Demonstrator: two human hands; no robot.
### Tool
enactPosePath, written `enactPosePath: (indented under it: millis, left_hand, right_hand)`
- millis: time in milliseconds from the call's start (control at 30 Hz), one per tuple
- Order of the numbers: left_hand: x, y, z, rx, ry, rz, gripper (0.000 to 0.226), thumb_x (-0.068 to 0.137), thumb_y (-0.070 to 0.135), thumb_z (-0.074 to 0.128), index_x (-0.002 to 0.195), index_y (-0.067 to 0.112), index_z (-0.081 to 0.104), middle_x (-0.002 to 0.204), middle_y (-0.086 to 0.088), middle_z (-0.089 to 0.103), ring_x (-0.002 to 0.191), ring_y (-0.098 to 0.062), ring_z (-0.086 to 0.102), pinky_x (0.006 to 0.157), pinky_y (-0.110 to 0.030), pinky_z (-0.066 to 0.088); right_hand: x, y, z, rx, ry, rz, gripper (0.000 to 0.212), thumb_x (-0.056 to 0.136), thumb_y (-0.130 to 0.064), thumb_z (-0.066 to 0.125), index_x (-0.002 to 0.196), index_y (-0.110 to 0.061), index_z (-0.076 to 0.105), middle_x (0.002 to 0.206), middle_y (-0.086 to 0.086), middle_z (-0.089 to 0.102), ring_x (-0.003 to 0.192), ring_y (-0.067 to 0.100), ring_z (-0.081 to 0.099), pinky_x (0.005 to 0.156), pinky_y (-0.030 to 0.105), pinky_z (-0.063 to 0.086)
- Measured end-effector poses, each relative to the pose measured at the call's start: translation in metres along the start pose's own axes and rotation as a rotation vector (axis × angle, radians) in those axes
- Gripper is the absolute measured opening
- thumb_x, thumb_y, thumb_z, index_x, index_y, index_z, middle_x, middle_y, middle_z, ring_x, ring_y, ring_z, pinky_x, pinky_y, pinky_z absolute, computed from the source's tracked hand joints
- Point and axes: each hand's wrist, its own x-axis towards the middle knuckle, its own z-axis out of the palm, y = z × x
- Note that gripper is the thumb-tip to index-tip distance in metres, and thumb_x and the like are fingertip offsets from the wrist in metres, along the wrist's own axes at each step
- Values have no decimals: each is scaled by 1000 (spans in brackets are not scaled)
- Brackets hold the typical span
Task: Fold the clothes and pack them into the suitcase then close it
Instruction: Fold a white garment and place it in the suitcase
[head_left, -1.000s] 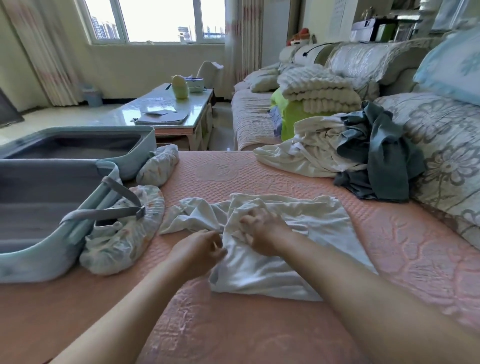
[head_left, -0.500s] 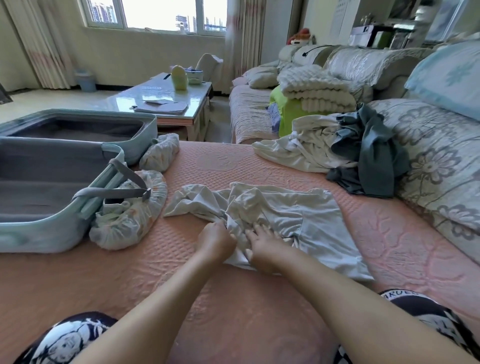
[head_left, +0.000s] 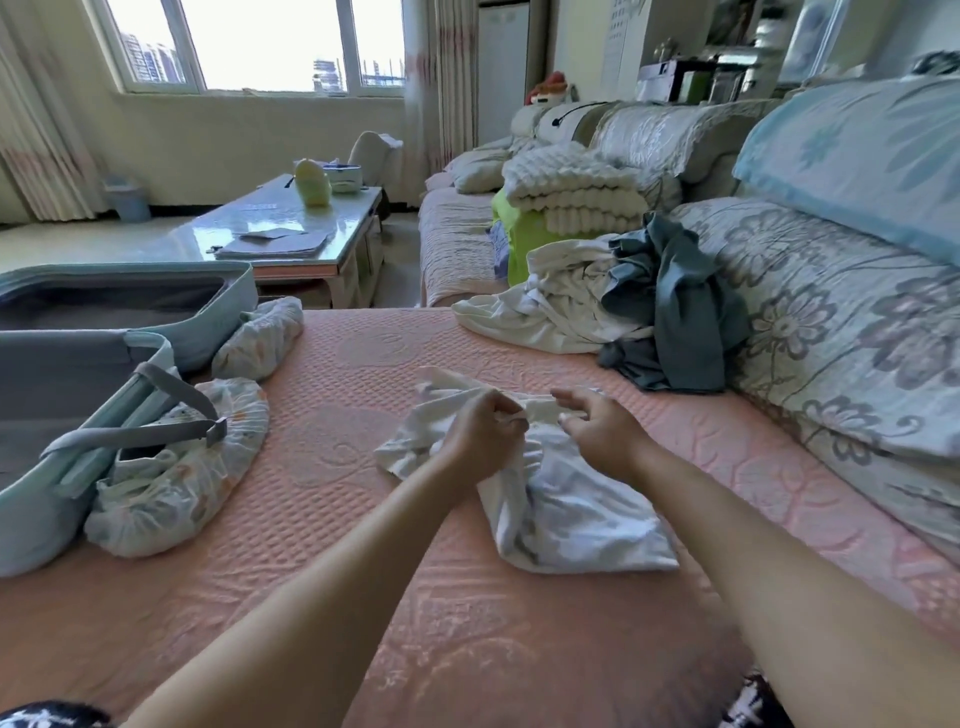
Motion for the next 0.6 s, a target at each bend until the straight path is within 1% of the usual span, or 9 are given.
enactPosePath:
  millis: [67,133,233,333,400,433,467,533,600]
  left_hand:
    - [1,16,30,23,-97,104,18,85,11,70,77,24,62,78,11,60,76,-10,57,71,-24,45]
    - [-5,25,54,157,-304,208,6,87,13,68,93,15,71,90,6,67,85,-9,60,79,-22,46]
    - [-10,18,70,338,-566,224,30,86,19,68,115,12,71,108,-2,71,99,-16,64,89,-23,49]
    - [-9,9,55,241,-373,273,21,87,4,62,103,6,75,105,-5,73,86,0,60,75,-4,39]
    - [-2,-2,35,301,-65,295,21,86,9,59,98,16,75,103,1,71,83,-3,60,73,-8,41]
    - [4,-10,23,362,34,311,25,83,15,59,103,21,72,110,2,66,93,-12,61,80,-18,46]
    - [11,-21,13,481,17,290,35,80,21,62,114,26,66,120,1,59,107,-20,57,88,-28,47]
    - [17,-34,-1,779,-179,184,68,75,37,70,138,35,44,140,1,41,127,-25,43,102,-35,41]
    - [19,-39,-4,950,-291,112,74,77,48,67,144,43,36,146,4,41,128,-24,46,100,-34,43]
  right_hand:
    - [4,17,-17,21,60,27,42,102,-15,47,142,-23,53,142,-1,56,128,14,53,109,28,39]
    - [6,35,-28,-8,69,56,40,102,-16,46,140,-25,56,142,-2,57,128,14,53,109,29,40]
    - [6,54,-32,-97,-2,87,39,101,-20,48,137,-25,60,142,-3,58,128,13,54,108,27,41]
    - [6,59,-24,-178,-49,64,36,98,-31,55,133,-28,63,137,-5,62,124,13,57,98,24,42]
    - [9,56,-14,-270,-70,-8,40,96,-40,60,134,-27,63,138,-5,61,125,14,56,99,25,42]
    - [13,53,-9,-327,-74,-39,45,94,-44,61,135,-27,61,138,-4,59,127,15,54,102,27,41]
    - [17,50,-3,-406,-74,-61,49,93,-48,61,137,-27,59,139,-3,56,128,17,51,106,30,40]
    - [26,45,9,-642,-75,-82,59,89,-54,58,141,-27,53,139,1,49,133,22,43,114,40,31]
    - [33,43,19,-838,-84,-74,74,87,-53,57,150,-20,38,143,7,42,137,28,36,118,45,23]
